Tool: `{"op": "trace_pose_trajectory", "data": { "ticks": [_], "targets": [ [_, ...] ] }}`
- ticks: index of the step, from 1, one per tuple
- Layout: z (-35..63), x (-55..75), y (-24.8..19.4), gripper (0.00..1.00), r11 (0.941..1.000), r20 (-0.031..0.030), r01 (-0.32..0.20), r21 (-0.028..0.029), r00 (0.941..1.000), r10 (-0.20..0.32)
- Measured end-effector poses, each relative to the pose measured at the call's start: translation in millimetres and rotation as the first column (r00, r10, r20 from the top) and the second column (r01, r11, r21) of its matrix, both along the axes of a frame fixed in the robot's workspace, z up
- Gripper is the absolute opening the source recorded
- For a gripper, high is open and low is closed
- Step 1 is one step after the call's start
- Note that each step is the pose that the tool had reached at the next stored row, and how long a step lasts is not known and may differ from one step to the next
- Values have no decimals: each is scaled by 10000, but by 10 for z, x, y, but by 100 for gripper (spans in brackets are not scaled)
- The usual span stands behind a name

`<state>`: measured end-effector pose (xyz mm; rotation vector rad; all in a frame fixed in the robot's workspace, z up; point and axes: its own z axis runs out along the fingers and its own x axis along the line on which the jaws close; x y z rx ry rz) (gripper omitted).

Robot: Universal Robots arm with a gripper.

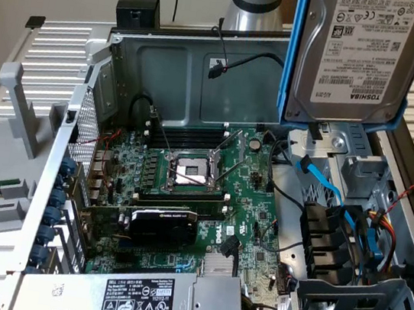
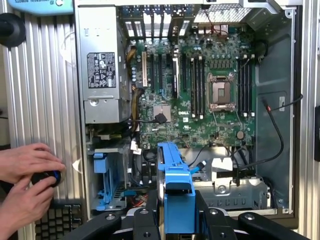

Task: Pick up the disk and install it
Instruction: 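Pick up the disk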

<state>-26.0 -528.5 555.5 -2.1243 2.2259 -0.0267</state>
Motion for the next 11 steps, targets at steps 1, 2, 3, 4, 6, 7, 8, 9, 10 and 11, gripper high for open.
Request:
{"op": "trace_pose_trajectory", "data": {
  "ticks": [1,2,3,4,6,7,8,9,10,11],
  "targets": [
    [0,3,-16,36,10000,0,5,-1,10000,-5],
    [0,6,-31,36,10000,0,9,0,10000,-9],
    [0,10,-47,36,10000,0,14,-1,10000,-14],
    [1,13,-62,36,10000,0,18,-1,10000,-18],
    [1,21,-94,36,10000,0,26,-1,10000,-26],
    [1,26,-109,36,10000,0,28,-1,10000,-28],
    [0,30,-126,36,10000,-1,32,-1,10000,-32],
    [0,34,-140,36,10000,0,36,-1,10000,-36],
    [0,39,-154,36,10000,0,40,-1,10000,-40],
    [1,45,-166,36,10000,-1,44,-1,10000,-44]
  ]
}}
